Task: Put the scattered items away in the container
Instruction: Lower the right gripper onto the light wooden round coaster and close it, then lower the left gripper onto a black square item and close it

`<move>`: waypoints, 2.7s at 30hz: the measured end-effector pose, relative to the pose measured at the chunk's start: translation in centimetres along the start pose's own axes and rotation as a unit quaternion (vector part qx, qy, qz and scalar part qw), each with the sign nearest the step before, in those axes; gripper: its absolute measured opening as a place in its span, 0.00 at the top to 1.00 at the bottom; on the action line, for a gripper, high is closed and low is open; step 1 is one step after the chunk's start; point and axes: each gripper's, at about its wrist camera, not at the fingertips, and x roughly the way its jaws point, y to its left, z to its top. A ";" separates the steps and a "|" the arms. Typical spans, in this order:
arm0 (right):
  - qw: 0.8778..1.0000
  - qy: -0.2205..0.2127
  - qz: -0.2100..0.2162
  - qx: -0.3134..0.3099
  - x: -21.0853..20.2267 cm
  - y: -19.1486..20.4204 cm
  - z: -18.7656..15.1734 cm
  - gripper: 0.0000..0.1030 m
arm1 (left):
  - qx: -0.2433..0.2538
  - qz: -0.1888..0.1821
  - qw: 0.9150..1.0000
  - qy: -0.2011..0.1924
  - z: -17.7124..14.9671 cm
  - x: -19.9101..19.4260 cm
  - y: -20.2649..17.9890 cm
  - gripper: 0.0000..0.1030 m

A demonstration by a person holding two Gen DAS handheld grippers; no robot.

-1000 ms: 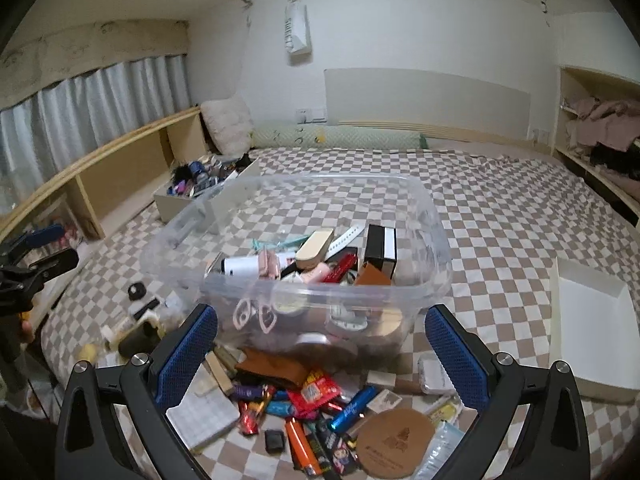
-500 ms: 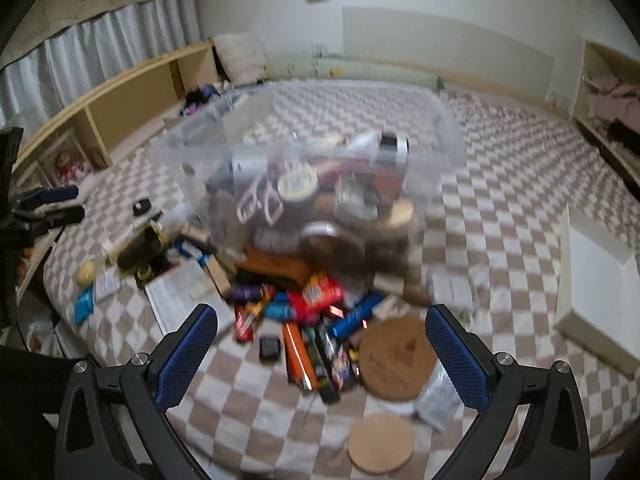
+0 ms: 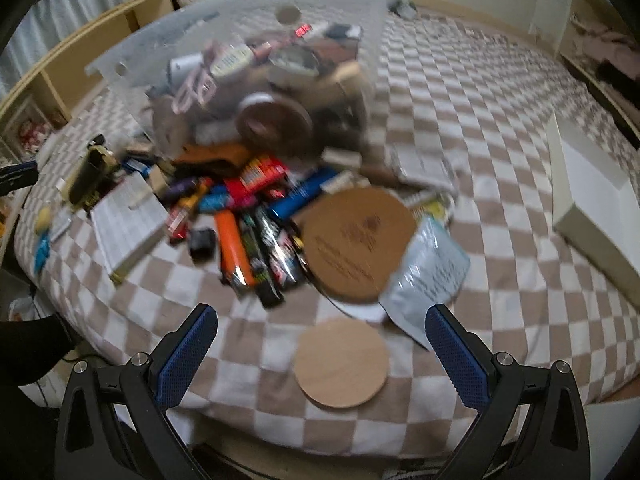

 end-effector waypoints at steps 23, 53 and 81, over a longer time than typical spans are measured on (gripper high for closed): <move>0.996 0.076 0.027 0.043 5.0 -1.9 -3.5 0.00 | -0.019 -0.052 0.993 0.106 -2.2 6.2 -4.1 0.00; 0.974 0.073 0.184 0.113 5.1 -3.5 -4.1 0.33 | -0.015 -0.119 0.983 0.136 2.4 10.7 -14.3 0.13; 0.970 0.082 0.205 0.104 5.3 -4.3 -4.6 0.33 | 0.195 -0.062 0.967 0.155 1.5 15.3 -19.2 0.64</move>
